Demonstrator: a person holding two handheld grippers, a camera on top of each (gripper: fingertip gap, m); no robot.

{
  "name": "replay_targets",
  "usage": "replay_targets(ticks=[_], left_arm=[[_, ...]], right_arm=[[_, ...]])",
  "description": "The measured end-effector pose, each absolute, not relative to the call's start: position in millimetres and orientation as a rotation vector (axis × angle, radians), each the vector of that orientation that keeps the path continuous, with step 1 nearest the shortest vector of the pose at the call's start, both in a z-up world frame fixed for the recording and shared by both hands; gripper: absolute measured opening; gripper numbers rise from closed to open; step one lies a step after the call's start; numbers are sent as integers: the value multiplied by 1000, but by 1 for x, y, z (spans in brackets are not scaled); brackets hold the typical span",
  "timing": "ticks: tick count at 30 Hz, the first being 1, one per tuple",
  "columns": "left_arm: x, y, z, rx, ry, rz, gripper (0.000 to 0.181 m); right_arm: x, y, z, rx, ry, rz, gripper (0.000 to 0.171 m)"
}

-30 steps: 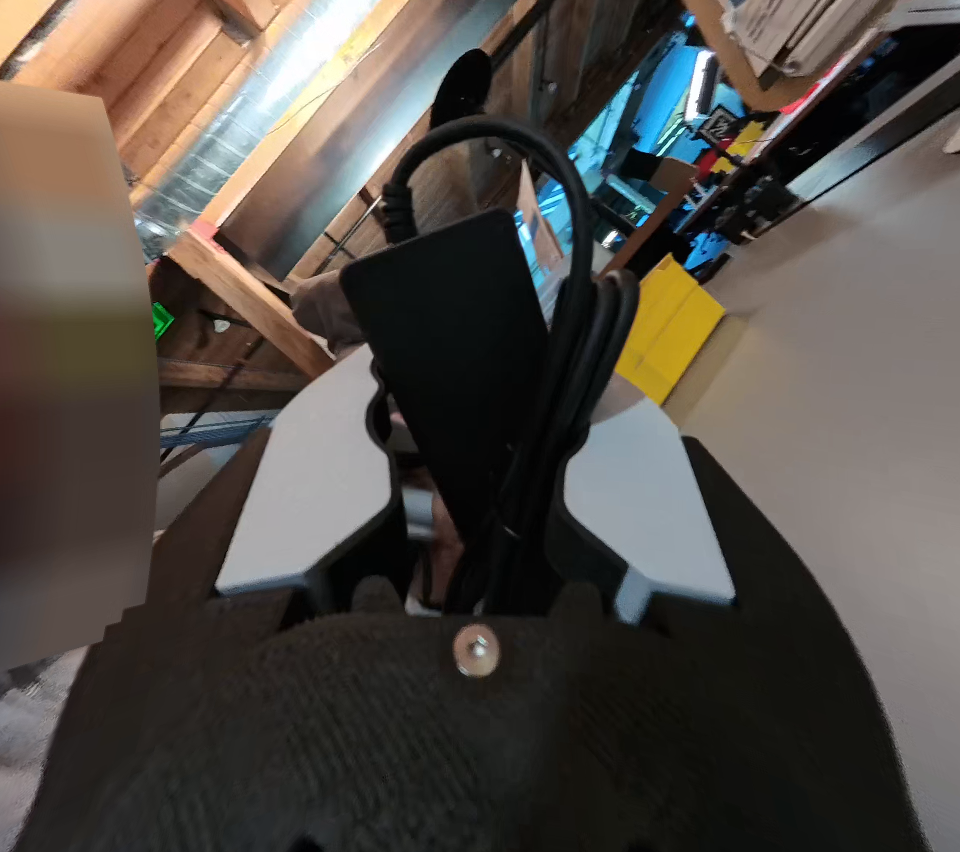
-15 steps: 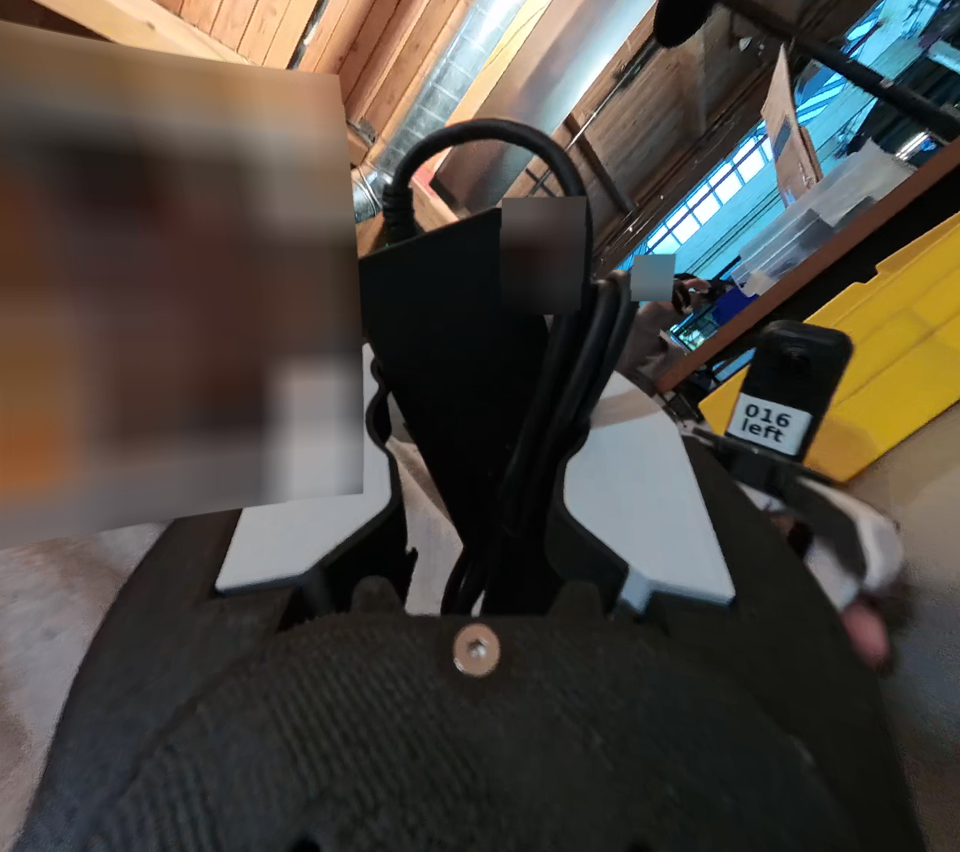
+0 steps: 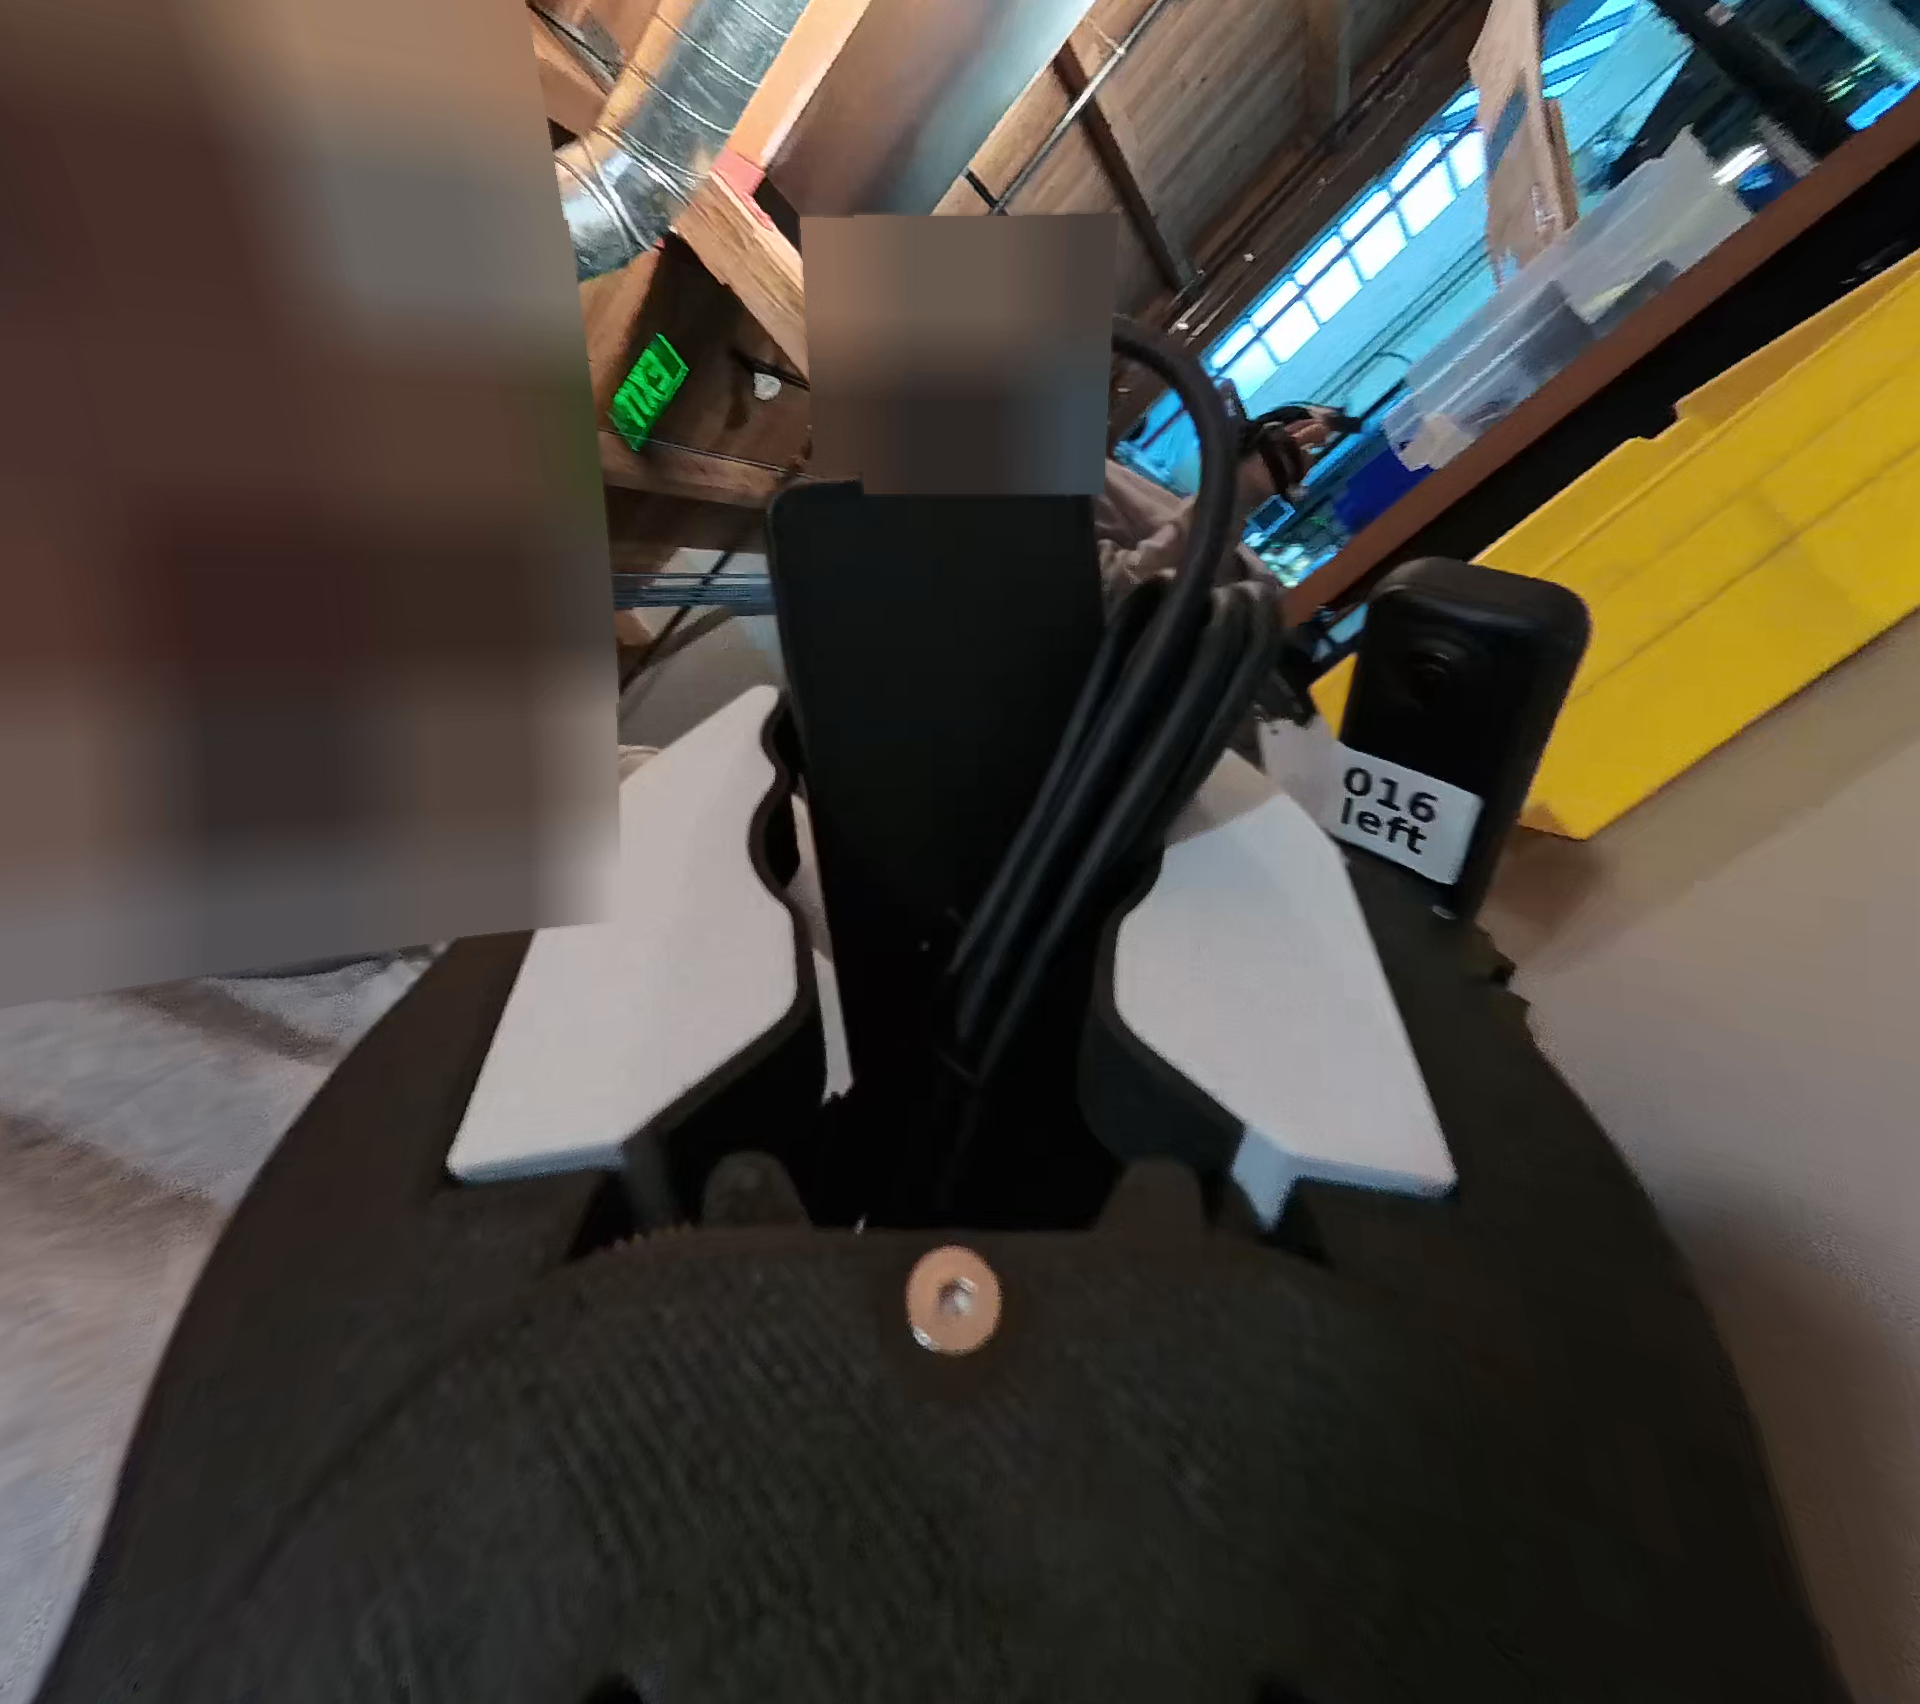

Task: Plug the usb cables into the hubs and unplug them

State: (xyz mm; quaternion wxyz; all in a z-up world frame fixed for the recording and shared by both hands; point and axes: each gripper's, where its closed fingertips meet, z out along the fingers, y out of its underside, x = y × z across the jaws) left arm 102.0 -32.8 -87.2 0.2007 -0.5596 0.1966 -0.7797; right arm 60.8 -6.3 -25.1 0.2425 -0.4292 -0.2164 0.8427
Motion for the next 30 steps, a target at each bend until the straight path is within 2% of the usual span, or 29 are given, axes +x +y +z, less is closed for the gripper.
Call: replay_targets(ticks=[1, 10, 13, 18, 24, 28, 30], left_arm=[[101, -32, -90, -1577, 554, -2164, 48], [101, -27, -94, -1593, 505, -2188, 45], [95, -22, -94, -1576, 450, -2219, 42], [84, -8, -89, -1542, 383, -2152, 39], [62, 13, -83, -1486, 280, -2075, 36], [46, 25, -76, -1448, 249, -2005, 35], [41, 29, -75, -1450, 254, -1968, 35]], right_arm=[[58, -7, -27, -1188, -601, 2270, 61], [56, 0, -32, -1275, -610, 2208, 63], [60, 19, -38, -1337, -556, 2028, 78], [72, 42, -44, -1387, -533, 1819, 83], [74, 65, -62, -1497, -467, 1634, 104], [71, 66, -75, -1570, -493, 1632, 93], [66, 60, -74, -1570, -493, 1704, 92]])
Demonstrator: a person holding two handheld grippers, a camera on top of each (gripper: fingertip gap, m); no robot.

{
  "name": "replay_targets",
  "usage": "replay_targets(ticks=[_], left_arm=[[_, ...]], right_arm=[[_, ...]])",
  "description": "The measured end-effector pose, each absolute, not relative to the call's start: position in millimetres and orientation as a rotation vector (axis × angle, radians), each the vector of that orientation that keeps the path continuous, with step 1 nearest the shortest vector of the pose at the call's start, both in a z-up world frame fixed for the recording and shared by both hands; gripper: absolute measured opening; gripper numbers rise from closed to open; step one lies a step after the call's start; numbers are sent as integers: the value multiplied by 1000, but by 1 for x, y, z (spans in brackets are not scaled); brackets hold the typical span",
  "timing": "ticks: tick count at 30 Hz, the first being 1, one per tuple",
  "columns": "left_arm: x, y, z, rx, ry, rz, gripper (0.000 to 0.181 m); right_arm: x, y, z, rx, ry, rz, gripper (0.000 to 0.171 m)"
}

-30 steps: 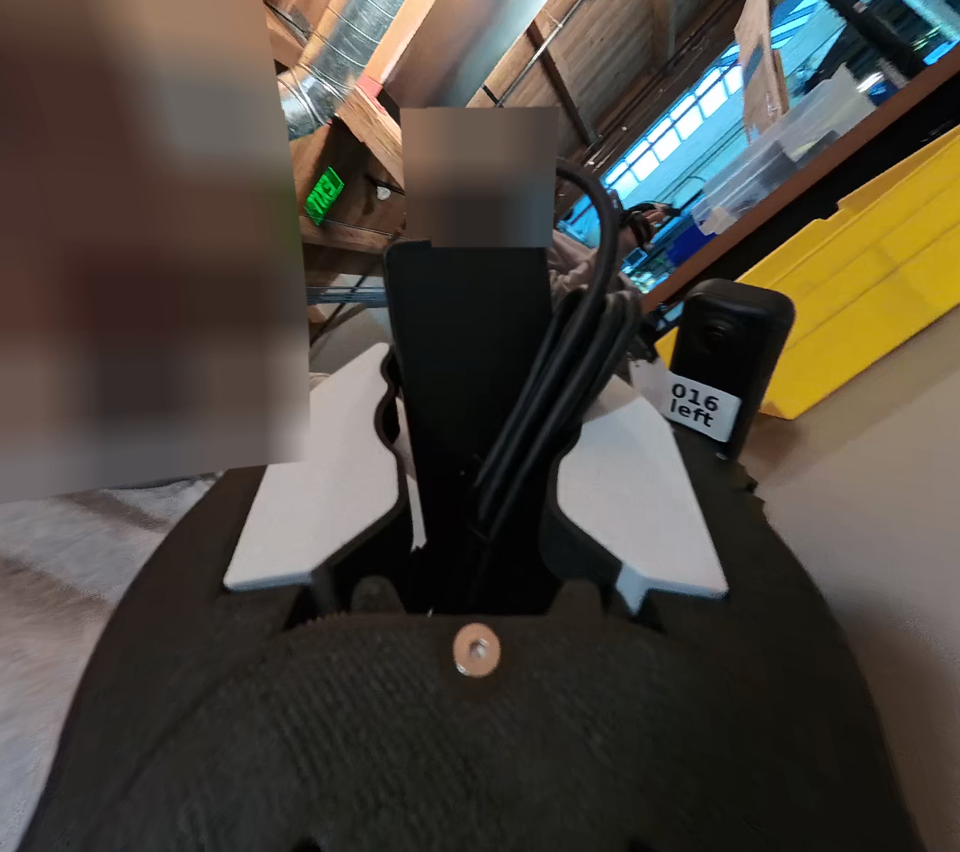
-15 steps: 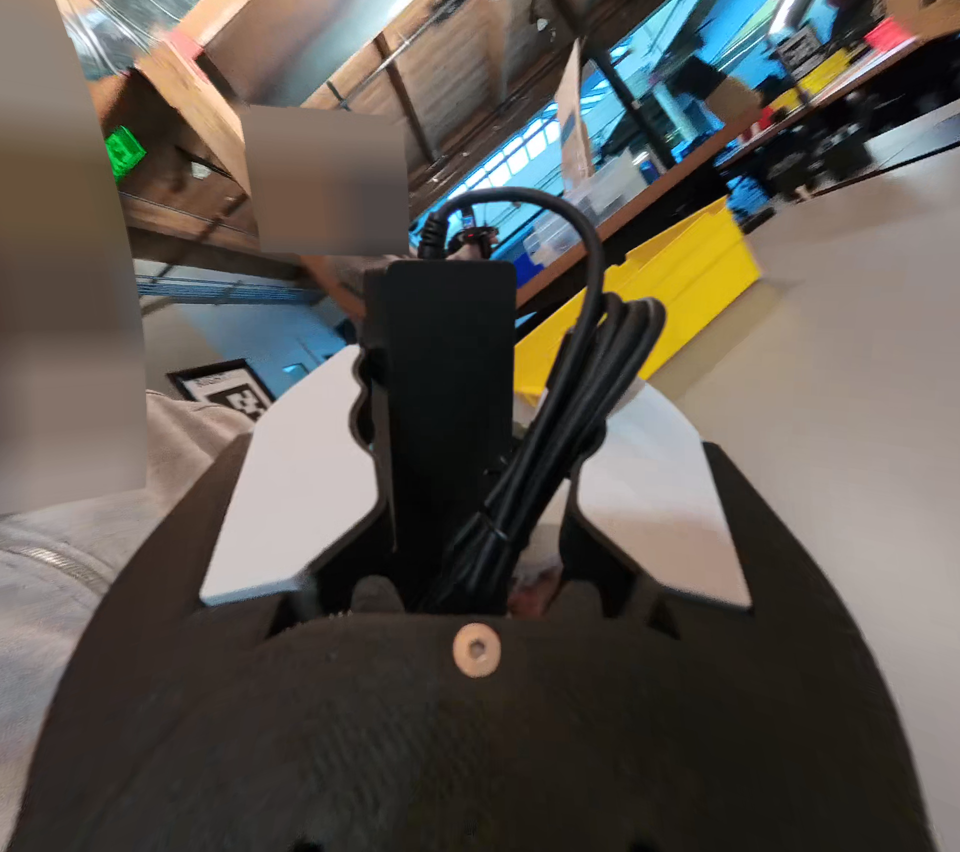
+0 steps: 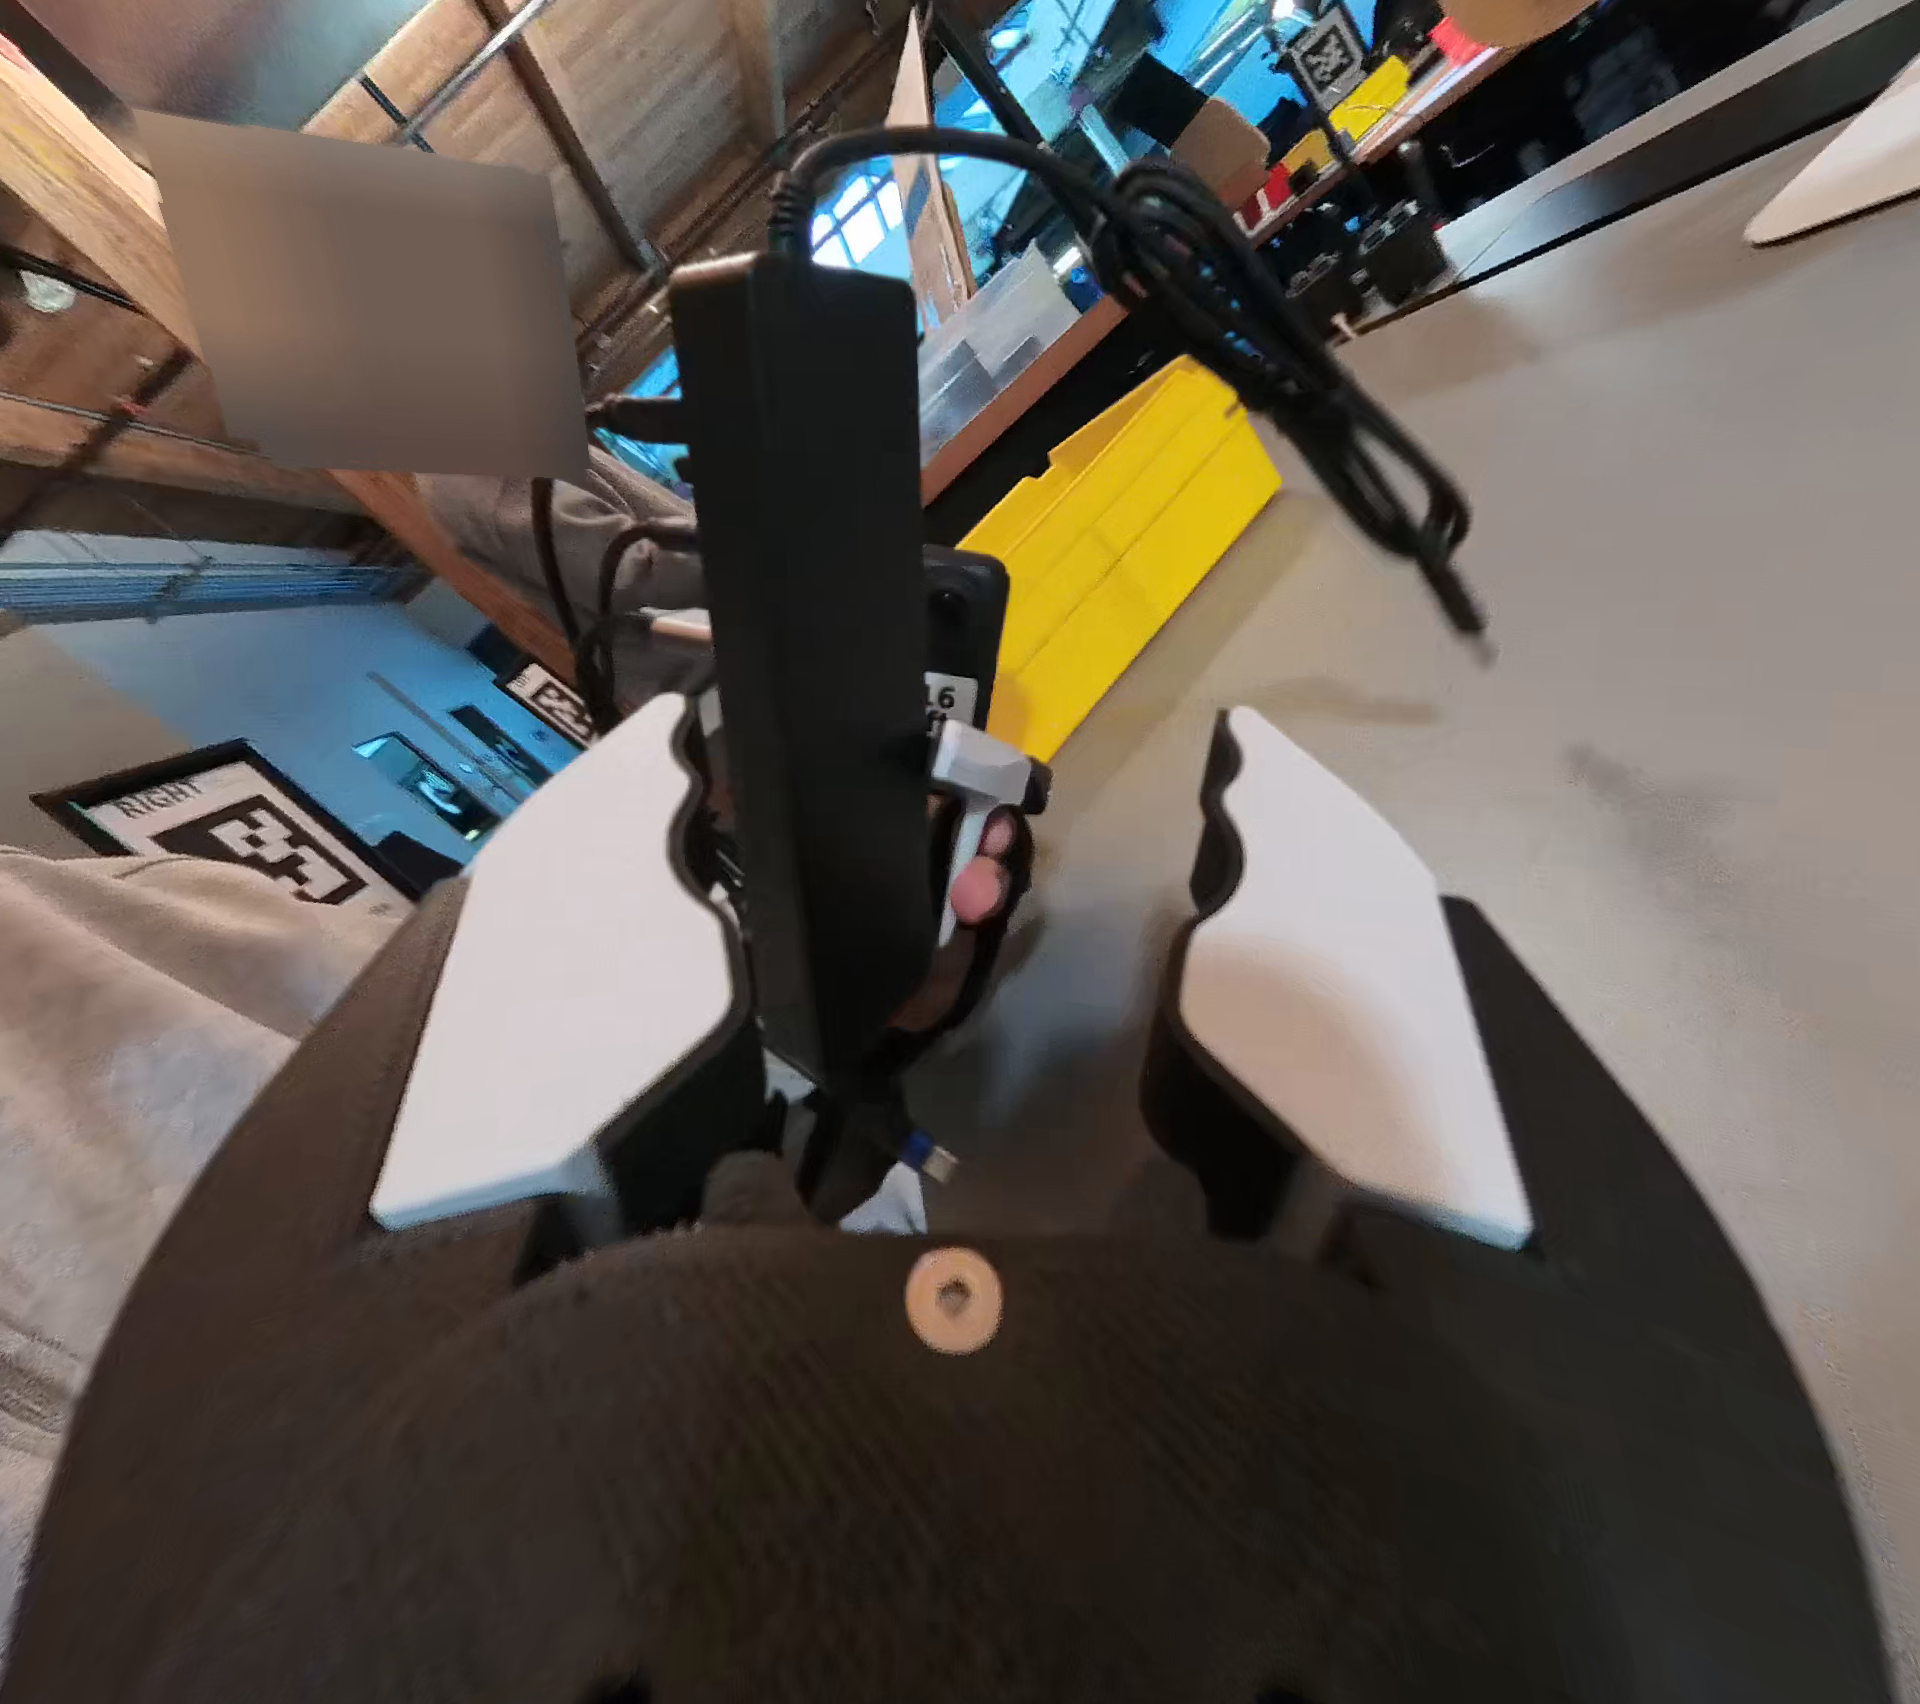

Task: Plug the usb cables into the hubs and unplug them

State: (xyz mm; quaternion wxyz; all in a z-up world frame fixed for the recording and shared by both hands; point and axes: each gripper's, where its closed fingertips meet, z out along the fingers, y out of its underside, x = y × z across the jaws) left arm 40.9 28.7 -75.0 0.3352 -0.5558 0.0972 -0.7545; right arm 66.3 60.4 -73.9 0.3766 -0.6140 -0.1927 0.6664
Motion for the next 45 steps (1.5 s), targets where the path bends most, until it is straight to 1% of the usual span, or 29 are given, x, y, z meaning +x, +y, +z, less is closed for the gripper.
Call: replay_targets(ticks=[6, 9, 13, 16, 17, 20, 24, 26, 30, 33, 35, 37, 38, 41, 42, 43, 45], left_arm=[[34, 36, -76, -1483, 297, -1798, 34], [34, 39, -81, -1530, 323, -1664, 32], [42, 35, -86, -1576, 444, -1489, 29], [48, 30, -83, -1574, 439, -1533, 28], [49, 28, -82, -1572, 439, -1544, 28], [53, 26, -82, -1586, 426, -1572, 28], [54, 25, -76, -1576, 412, -1619, 28], [52, 27, -77, -1597, 419, -1567, 38], [46, 33, -79, -1599, 443, -1432, 43], [28, 43, -73, -1542, 370, -1325, 38], [1, 53, -62, -1455, 262, -1217, 30], [-25, 60, -50, -1375, 171, -1157, 29], [-32, 63, -47, -1360, 145, -1145, 36], [-24, 74, -60, -1468, 174, -1167, 87], [-15, 74, -66, -1506, 199, -1197, 96], [-8, 72, -72, -1534, 219, -1224, 101], [7, 65, -77, -1552, 264, -1282, 100]], right_arm=[[69, 62, -67, -1511, -497, 1659, 96], [68, 57, -65, -1492, -532, 1651, 92], [54, 42, -76, -1534, -679, 1579, 85], [44, 34, -90, -1570, -806, 1459, 71], [42, 31, -95, -1581, -847, 1421, 62], [38, 20, -100, -1590, -949, 1401, 29], [43, 20, -86, -1582, -845, 1546, 25], [49, 27, -81, -1587, -774, 1598, 25], [57, 34, -74, -1568, -680, 1706, 24], [65, 37, -63, -1512, -590, 1823, 24], [68, 38, -60, -1491, -582, 1836, 24], [70, 39, -60, -1485, -586, 1832, 24], [70, 38, -59, -1477, -585, 1845, 24], [68, 33, -56, -1447, -581, 1927, 24], [67, 30, -55, -1443, -585, 1951, 24], [65, 28, -55, -1442, -592, 1966, 24], [60, 21, -57, -1453, -611, 1988, 24]])
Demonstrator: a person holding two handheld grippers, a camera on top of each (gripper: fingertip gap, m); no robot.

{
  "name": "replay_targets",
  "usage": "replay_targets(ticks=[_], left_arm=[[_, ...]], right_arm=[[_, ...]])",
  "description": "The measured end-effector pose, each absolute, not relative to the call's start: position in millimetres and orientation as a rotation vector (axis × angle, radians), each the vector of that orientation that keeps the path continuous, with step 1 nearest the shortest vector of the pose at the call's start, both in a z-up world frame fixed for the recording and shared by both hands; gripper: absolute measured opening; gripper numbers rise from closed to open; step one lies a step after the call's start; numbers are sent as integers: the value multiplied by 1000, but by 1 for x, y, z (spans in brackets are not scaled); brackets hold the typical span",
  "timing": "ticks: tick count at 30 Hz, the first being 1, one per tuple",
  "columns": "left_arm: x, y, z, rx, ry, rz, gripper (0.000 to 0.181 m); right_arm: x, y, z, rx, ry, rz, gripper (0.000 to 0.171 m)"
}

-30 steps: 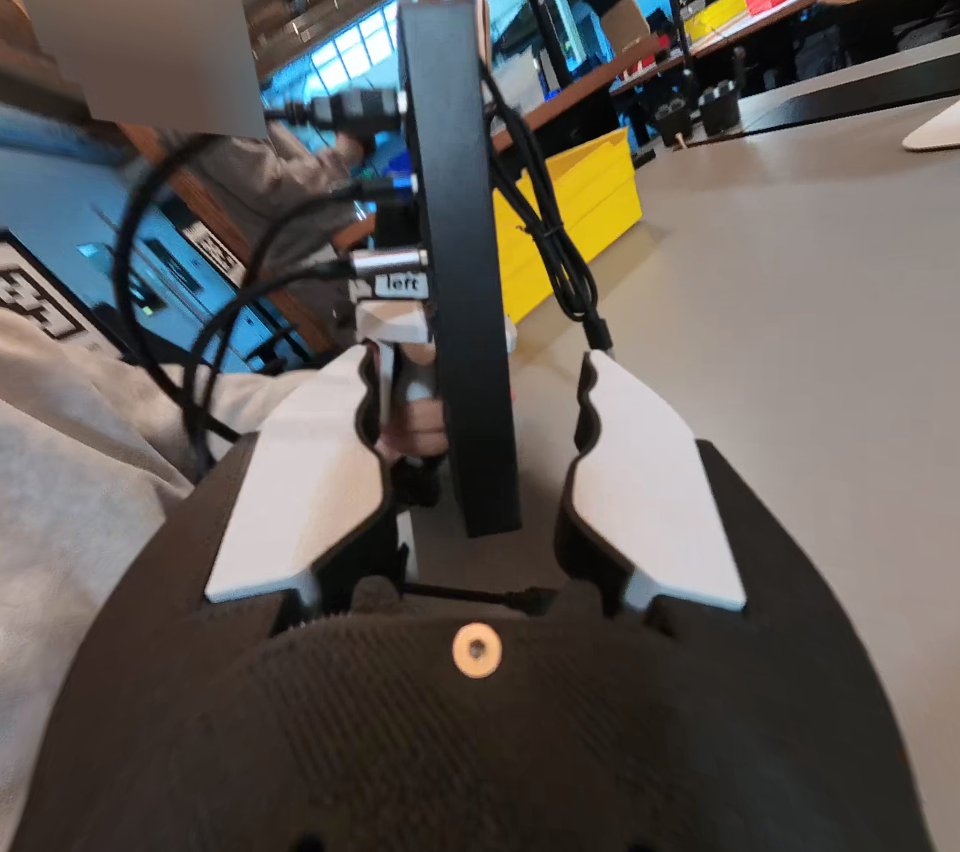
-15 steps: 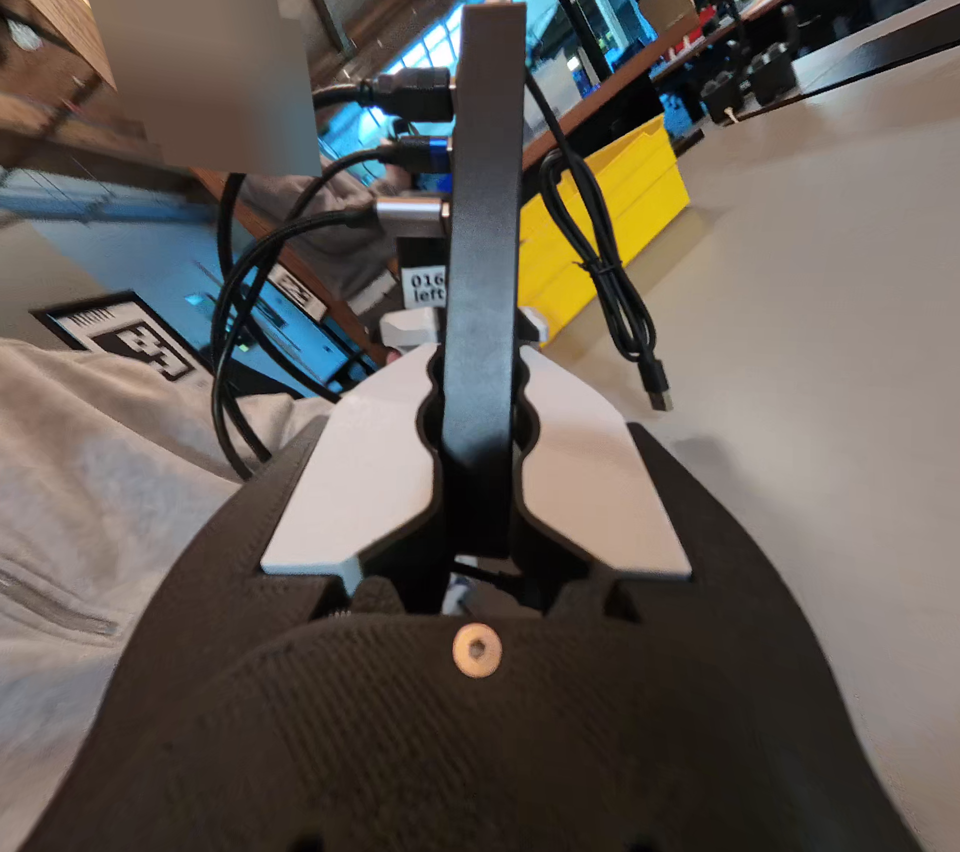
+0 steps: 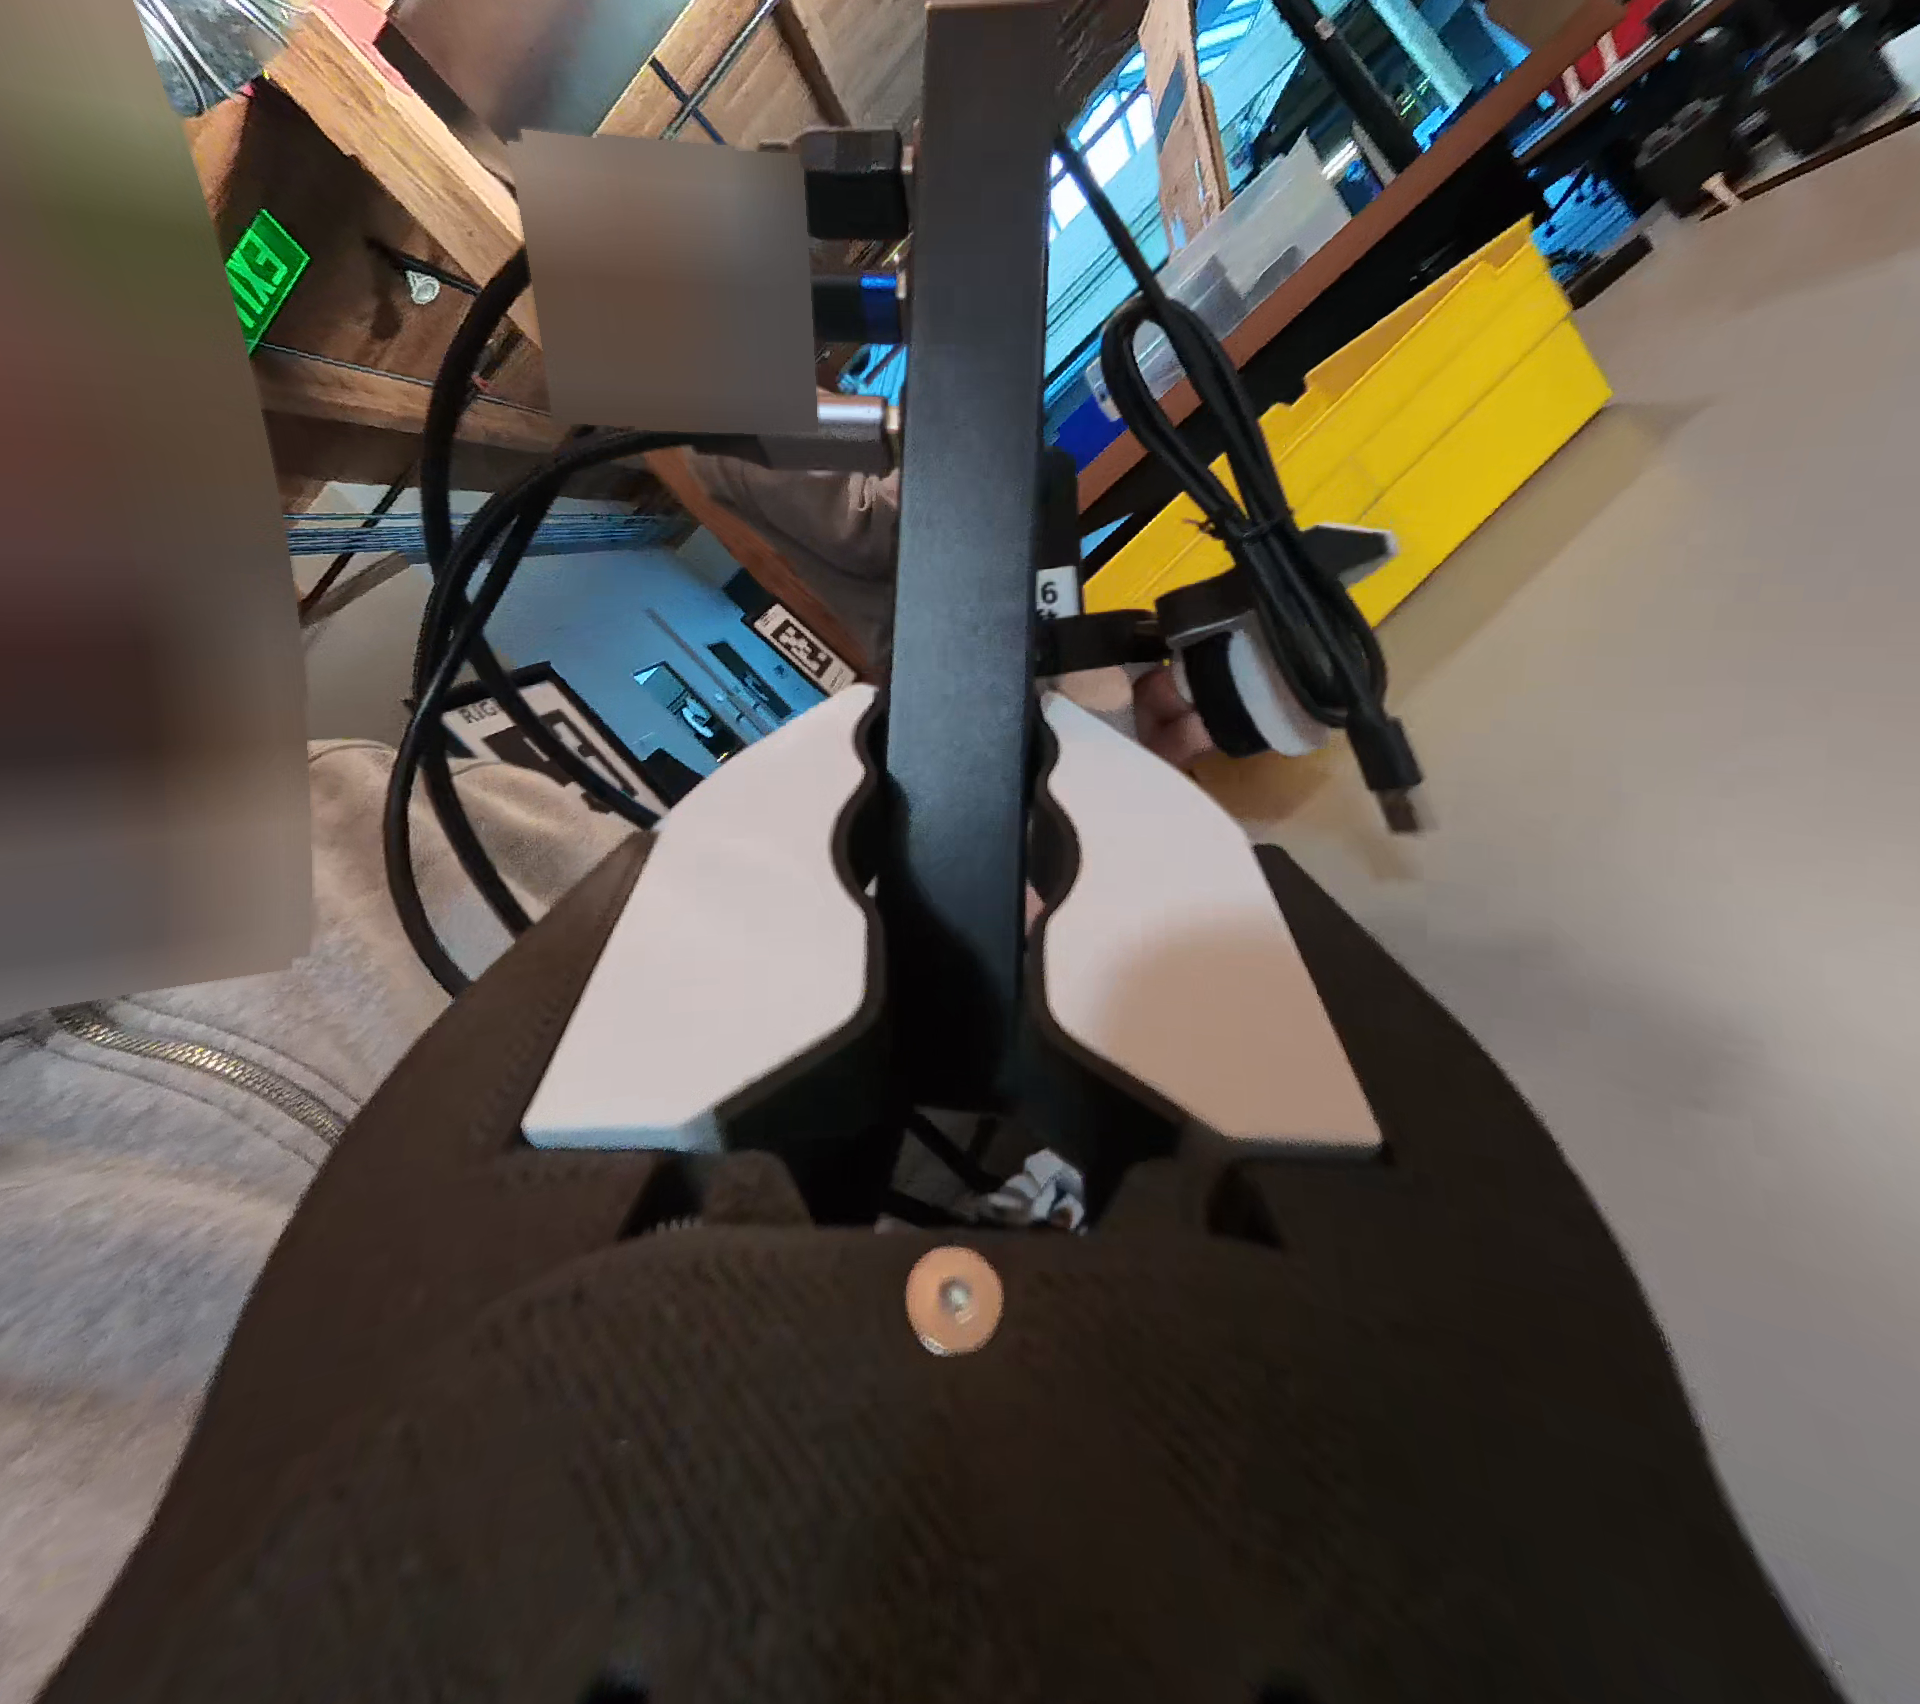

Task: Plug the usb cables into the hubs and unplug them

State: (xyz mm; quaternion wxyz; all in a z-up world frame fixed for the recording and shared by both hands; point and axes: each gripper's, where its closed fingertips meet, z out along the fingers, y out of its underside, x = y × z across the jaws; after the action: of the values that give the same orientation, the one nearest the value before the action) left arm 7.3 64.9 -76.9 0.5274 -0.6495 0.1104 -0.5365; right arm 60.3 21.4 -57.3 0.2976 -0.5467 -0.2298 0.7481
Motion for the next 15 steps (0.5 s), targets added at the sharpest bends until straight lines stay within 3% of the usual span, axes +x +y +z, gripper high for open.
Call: replay_targets(ticks=[4, 11, 15], left_arm=[[31, 45, -72, -1538, 367, -1426, 90], [60, 21, -72, -1559, 467, -1534, 92], [55, 23, -68, -1546, 368, -1631, 62]], right_arm=[[52, 11, -60, -1465, -595, 2087, 25], [45, 15, -76, -1568, -540, 2123, 24], [38, 7, -80, -1594, -613, 2089, 24]])
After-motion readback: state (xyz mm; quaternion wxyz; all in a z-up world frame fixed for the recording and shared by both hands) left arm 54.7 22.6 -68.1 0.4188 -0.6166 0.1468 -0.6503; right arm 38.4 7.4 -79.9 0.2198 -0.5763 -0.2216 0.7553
